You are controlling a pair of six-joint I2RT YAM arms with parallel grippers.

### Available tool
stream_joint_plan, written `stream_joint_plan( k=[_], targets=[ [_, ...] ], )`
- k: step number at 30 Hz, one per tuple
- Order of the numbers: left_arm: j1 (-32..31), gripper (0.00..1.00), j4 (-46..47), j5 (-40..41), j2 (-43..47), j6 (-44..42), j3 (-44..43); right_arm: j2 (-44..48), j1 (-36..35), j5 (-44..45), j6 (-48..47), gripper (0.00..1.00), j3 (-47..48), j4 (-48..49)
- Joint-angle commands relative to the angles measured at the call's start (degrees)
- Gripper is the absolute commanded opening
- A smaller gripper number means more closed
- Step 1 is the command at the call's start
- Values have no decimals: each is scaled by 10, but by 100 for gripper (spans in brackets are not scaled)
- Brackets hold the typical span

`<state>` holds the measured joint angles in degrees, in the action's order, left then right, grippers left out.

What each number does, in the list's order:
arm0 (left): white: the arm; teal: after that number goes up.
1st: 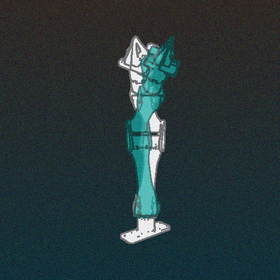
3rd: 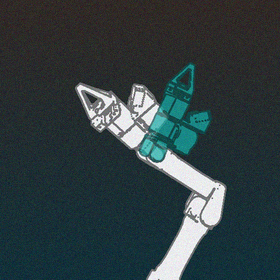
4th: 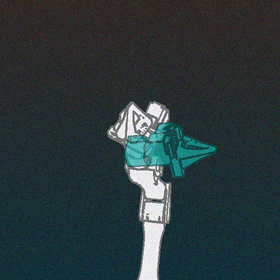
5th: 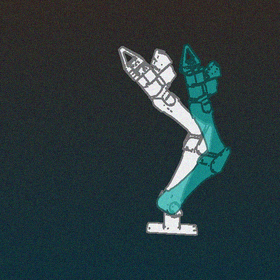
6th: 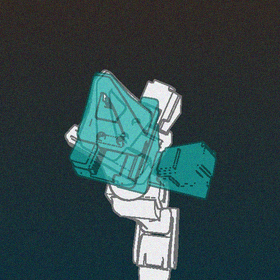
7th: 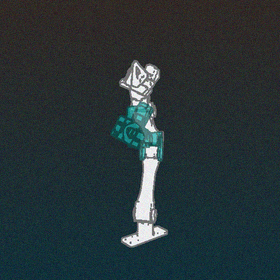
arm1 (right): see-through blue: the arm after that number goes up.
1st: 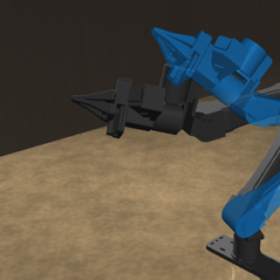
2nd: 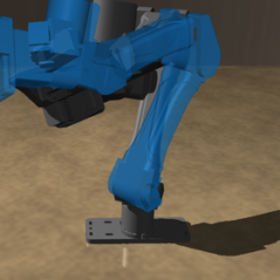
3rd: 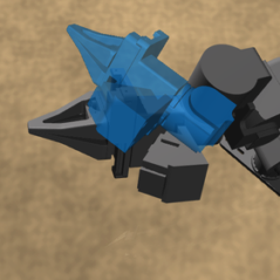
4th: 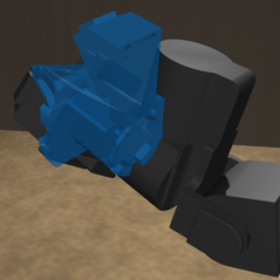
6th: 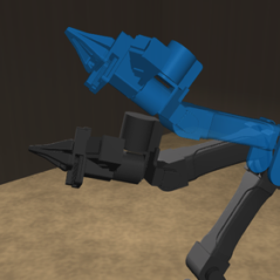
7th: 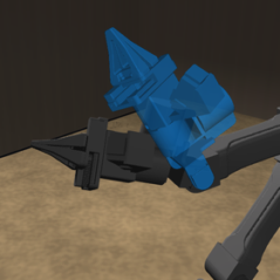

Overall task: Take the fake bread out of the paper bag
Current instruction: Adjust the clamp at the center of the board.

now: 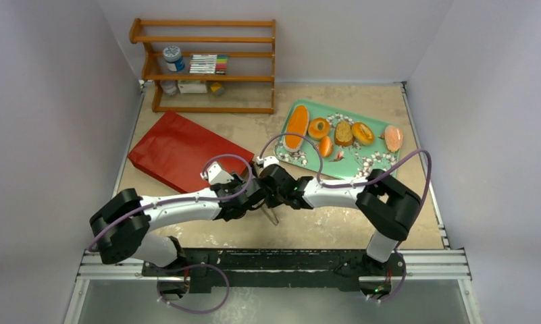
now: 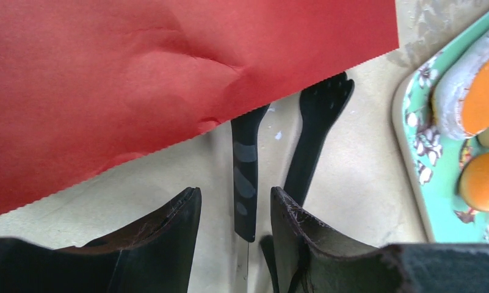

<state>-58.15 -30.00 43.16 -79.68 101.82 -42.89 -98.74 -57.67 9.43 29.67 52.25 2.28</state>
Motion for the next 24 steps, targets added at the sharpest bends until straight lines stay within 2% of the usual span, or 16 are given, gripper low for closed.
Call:
stream_joint_plan(
  k=[1, 7, 18, 21, 24],
  targets=[
    [2, 46, -11, 12, -4, 13, -12, 36, -16, -3, -5, 4, -7, -5],
    [1, 46, -5, 22, 4, 35, 4, 52, -16, -12, -8, 4, -13, 8],
    [3, 46, 18, -1, -33, 18, -3, 68, -16, -11, -6, 3, -18, 4],
    [1, 44, 19, -5, -31, 18, 4, 75, -16, -14, -3, 2, -18, -5],
    [-2, 36, 22, -6, -28, 18, 8, 75, -16, -9, 0, 0, -13, -9]
  ],
)
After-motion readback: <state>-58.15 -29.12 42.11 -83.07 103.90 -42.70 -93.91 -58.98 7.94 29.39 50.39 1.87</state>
